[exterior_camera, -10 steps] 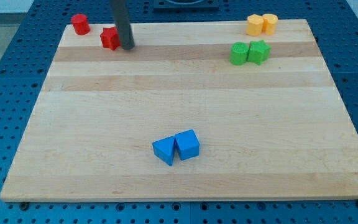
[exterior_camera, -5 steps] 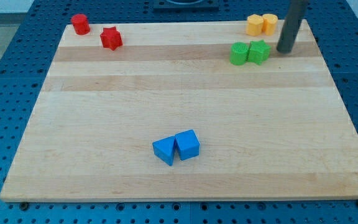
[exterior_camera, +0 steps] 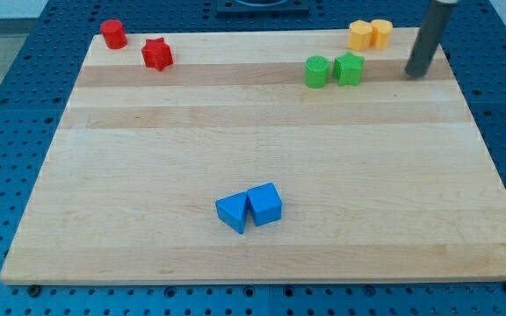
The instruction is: Move the green circle diagonally below right to the red star
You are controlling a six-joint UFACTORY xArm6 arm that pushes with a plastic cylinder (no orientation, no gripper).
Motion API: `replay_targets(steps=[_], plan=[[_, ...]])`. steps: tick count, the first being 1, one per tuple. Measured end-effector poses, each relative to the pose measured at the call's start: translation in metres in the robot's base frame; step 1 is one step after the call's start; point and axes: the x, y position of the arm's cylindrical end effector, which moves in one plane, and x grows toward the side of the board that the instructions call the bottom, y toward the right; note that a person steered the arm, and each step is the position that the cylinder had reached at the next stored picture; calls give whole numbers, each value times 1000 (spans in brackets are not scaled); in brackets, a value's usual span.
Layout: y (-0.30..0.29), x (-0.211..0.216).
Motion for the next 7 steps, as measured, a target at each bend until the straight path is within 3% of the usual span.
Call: replay_targets(steps=[2,7], plan=[[-136,23],[-238,28]])
